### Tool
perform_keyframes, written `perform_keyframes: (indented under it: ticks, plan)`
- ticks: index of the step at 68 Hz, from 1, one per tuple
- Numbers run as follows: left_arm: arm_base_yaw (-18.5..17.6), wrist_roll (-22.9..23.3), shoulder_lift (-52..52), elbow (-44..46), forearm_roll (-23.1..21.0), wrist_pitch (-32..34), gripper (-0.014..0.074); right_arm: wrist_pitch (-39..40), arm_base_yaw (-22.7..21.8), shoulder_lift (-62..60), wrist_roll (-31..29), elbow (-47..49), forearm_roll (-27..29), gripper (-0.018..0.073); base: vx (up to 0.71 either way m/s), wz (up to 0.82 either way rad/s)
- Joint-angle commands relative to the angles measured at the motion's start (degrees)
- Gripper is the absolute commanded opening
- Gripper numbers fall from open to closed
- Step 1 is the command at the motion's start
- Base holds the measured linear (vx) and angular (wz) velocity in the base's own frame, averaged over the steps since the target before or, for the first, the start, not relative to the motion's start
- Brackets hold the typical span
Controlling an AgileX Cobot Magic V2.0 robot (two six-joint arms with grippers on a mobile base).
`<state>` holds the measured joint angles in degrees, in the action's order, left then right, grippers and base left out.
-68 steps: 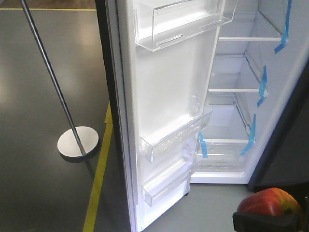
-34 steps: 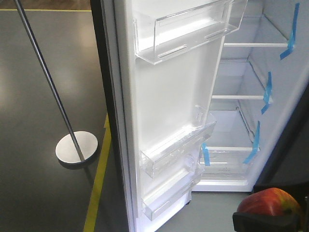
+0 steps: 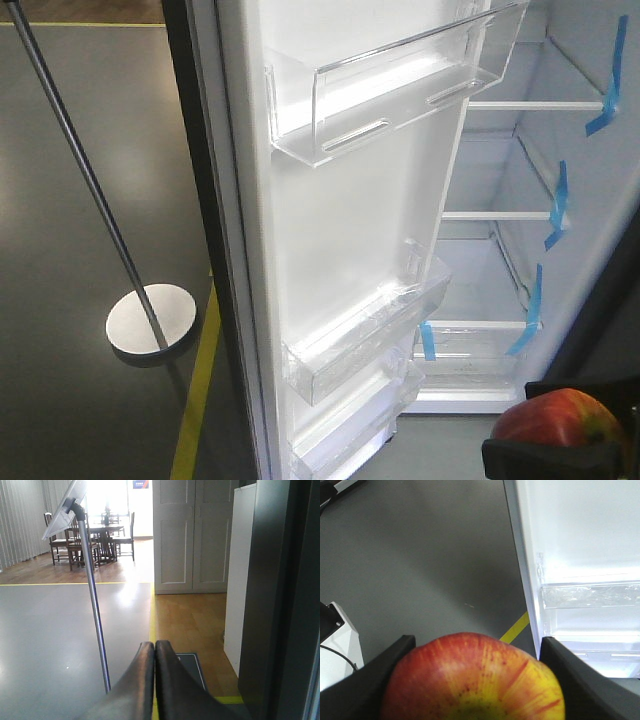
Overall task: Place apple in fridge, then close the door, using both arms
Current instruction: 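Approach the refrigerator door shelves with the apple held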
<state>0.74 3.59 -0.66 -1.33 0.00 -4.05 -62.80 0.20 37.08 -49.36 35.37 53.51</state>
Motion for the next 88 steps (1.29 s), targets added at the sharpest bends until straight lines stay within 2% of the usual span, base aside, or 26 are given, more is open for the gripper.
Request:
perform_keyframes:
  ticks: [1, 52, 88]
  plan:
    - [-0.2, 0.0, -0.9, -0.7, 0.0, 4.0, -0.0006, 1.4, -0.1, 0.0, -0.5, 1.6, 3.6, 0.0207, 0.11, -0.02]
    - [-0.3, 0.0, -0.9, -0.7, 0.0, 3.7, -0.0006, 1.4, -0.1, 0.0, -0.5, 1.6, 3.6, 0.0207, 0.08, -0.04]
    - [-0.3, 0.0, -0.9, -0.7, 0.0, 3.7, -0.0006, -1.4, -0.1, 0.0, -0.5, 1.6, 3.6, 0.0207, 0.00, 0.01]
